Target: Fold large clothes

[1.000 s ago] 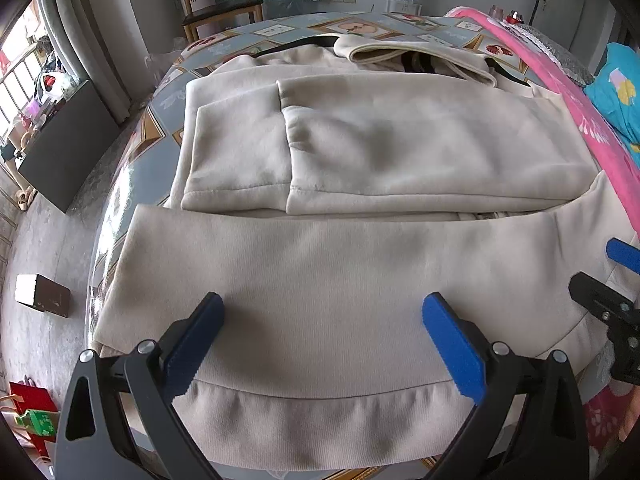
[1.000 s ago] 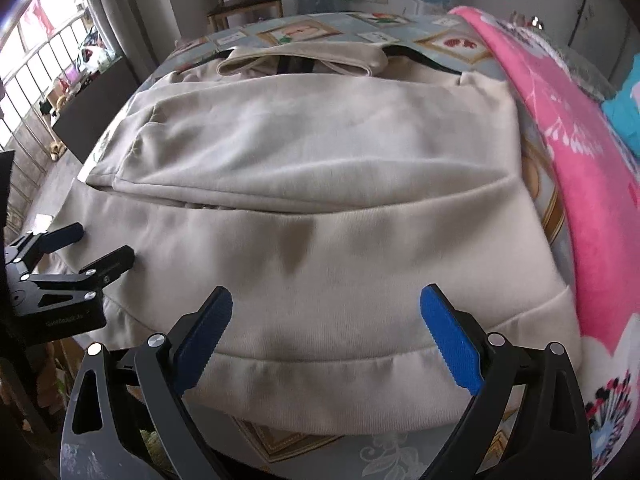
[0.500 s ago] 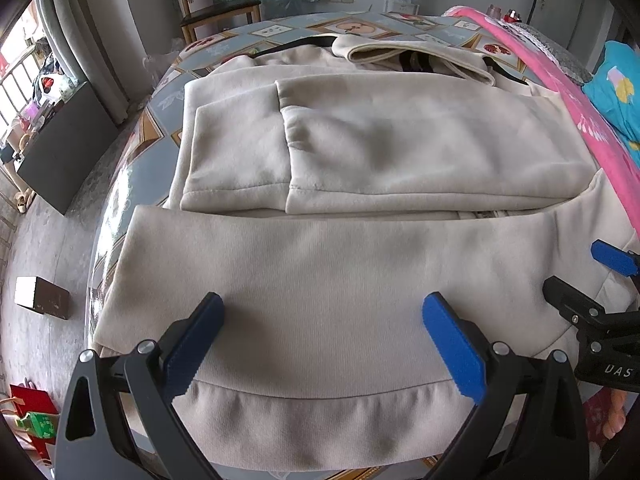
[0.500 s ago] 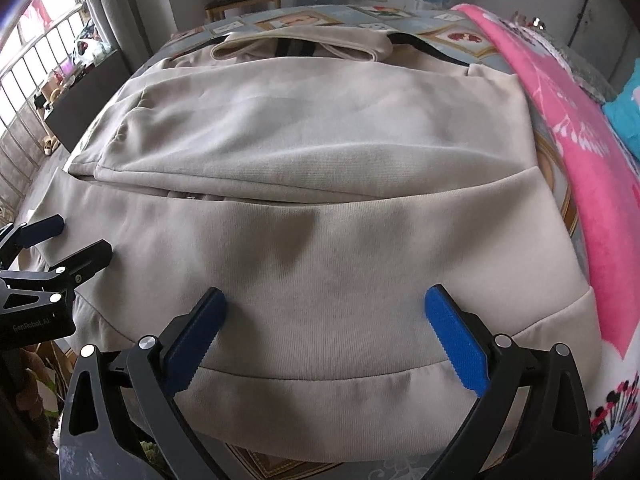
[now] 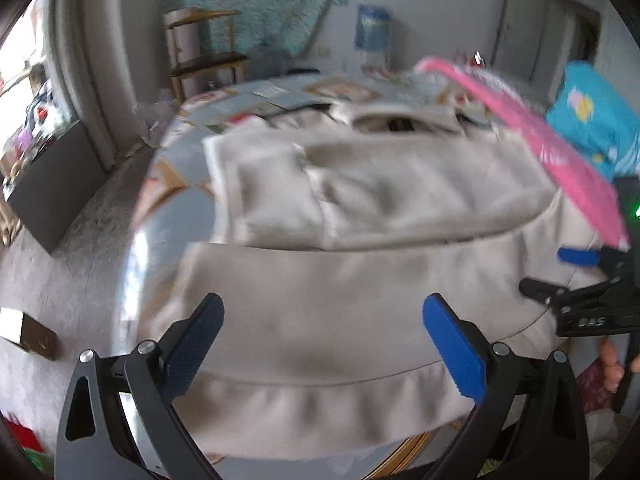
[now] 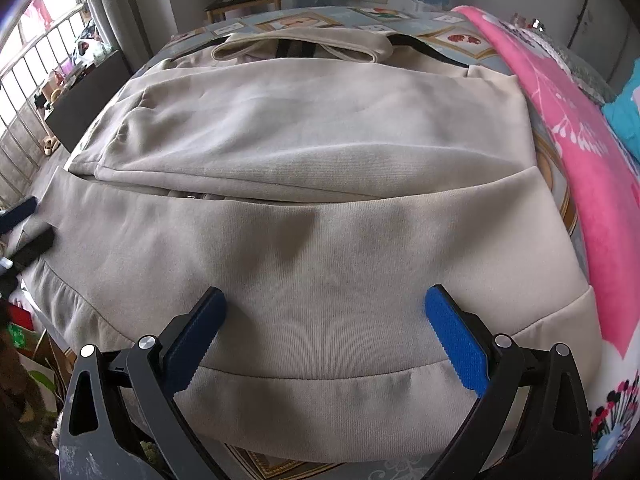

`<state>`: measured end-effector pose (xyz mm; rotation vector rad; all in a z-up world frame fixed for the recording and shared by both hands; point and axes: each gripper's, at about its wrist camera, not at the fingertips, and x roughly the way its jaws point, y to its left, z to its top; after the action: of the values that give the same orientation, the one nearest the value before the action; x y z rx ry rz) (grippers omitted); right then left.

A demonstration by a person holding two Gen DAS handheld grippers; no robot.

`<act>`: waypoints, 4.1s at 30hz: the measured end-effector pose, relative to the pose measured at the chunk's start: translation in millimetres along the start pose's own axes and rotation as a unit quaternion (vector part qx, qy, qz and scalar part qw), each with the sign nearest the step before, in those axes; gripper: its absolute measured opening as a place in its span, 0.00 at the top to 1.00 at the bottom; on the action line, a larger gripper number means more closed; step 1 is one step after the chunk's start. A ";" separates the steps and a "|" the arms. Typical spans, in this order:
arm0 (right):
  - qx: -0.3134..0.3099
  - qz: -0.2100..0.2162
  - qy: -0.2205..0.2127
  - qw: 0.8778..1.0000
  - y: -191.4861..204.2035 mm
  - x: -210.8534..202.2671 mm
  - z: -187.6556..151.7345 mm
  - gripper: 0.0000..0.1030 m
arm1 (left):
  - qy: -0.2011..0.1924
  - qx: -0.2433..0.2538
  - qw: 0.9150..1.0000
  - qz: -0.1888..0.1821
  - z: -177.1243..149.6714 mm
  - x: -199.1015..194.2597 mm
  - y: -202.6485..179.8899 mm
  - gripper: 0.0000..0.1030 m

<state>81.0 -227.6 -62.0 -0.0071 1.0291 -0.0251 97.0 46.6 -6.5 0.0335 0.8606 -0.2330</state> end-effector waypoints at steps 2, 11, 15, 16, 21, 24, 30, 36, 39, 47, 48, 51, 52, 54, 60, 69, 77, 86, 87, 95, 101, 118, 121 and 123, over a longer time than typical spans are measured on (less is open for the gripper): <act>0.000 0.000 0.001 1.000 -0.3 0.1 0.6 0.07 | -0.001 -0.030 1.000 -0.009 -3.6 -8.9 20.7 0.05; 0.001 -0.001 0.002 1.000 0.5 0.2 1.7 0.07 | 0.024 -0.101 0.994 -0.044 -16.4 -6.2 72.9 0.39; 0.004 -0.003 0.003 1.000 0.6 0.0 1.7 0.07 | 0.044 -0.111 0.991 -0.061 -15.9 6.1 81.8 0.56; 0.005 -0.003 0.003 1.000 1.0 0.0 1.3 0.07 | 0.052 -0.109 0.991 -0.065 -15.5 10.1 82.6 0.57; 0.006 -0.005 0.004 1.000 1.8 0.3 1.3 0.07 | 0.070 -0.105 0.988 -0.090 -10.7 20.3 90.0 0.62; 0.008 -0.006 0.006 1.000 2.0 0.5 1.9 0.07 | 0.048 -0.108 0.983 -0.139 -4.5 10.5 92.9 0.62; 0.011 -0.008 0.003 1.000 1.9 0.4 0.7 0.07 | 0.046 -0.082 0.982 -0.161 3.8 10.3 86.6 0.62; 0.012 -0.008 0.003 1.000 1.2 0.1 0.0 0.07 | 0.080 -0.105 0.980 -0.149 13.1 35.0 95.2 0.67; 0.013 -0.009 0.001 1.000 1.4 -0.3 -0.6 0.07 | 0.050 -0.092 0.974 -0.199 19.2 22.9 88.1 0.67; 0.006 0.005 -0.005 1.000 -1.7 -4.1 -3.7 0.07 | 0.095 -0.025 0.992 -0.080 16.8 39.9 62.2 0.78; 0.007 0.017 -0.006 1.000 -5.6 -7.0 -4.4 0.07 | 0.093 -0.015 0.993 -0.070 16.5 38.7 58.8 0.80; 0.034 0.046 -0.022 0.998 -30.6 -22.3 -7.1 0.07 | 0.088 0.021 0.995 -0.033 13.4 37.1 45.7 0.82; 0.045 0.057 -0.028 0.997 -41.0 -27.3 -7.6 0.07 | 0.088 0.028 0.995 -0.025 12.7 39.7 44.6 0.83; 0.075 0.063 -0.050 0.994 -70.5 -42.1 -10.1 0.11 | 0.091 0.042 0.995 -0.007 11.7 41.6 38.9 0.83; 0.124 0.035 -0.071 0.989 -131.5 -54.7 -11.6 0.32 | 0.093 0.045 0.995 0.018 12.1 42.2 34.5 0.83; 0.118 0.078 -0.065 0.988 -157.6 -22.3 16.5 0.49 | 0.096 0.023 0.995 0.026 12.8 42.1 33.9 0.83; 0.113 0.098 -0.049 0.988 -163.5 -17.1 6.5 0.68 | 0.099 0.019 0.994 0.033 14.6 43.5 32.8 0.83; 0.085 0.055 -0.064 0.993 -154.0 -25.3 5.3 0.90 | 0.085 0.025 0.995 0.034 12.5 40.4 31.6 0.84; 0.081 0.048 -0.069 0.993 -151.7 -28.6 5.2 0.91 | 0.080 0.031 0.996 0.035 11.8 37.8 30.5 0.87; 0.075 0.003 -0.128 0.989 -133.1 -74.5 -9.3 0.95 | 0.003 0.021 1.000 -0.018 8.6 -14.9 34.5 0.93; 0.078 -0.013 -0.163 0.983 -123.8 -99.5 -20.7 0.95 | -0.052 0.020 0.998 -0.042 3.0 -54.4 31.3 0.94; 0.093 -0.017 -0.256 0.962 -135.5 -158.0 13.5 0.95 | -0.135 -0.011 0.986 -0.095 61.1 -101.3 51.1 0.94; 0.079 -0.019 -0.265 0.961 -140.8 -149.1 42.5 0.95 | -0.140 -0.003 0.986 -0.085 92.8 -85.7 55.3 0.94; 0.070 -0.018 -0.272 0.959 -146.4 -141.7 68.5 0.95 | -0.143 0.004 0.987 -0.077 122.5 -70.0 57.0 0.94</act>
<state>64.1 -370.9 97.2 0.0924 0.4731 -0.1228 156.9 100.3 122.7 -0.0581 0.5760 -0.3776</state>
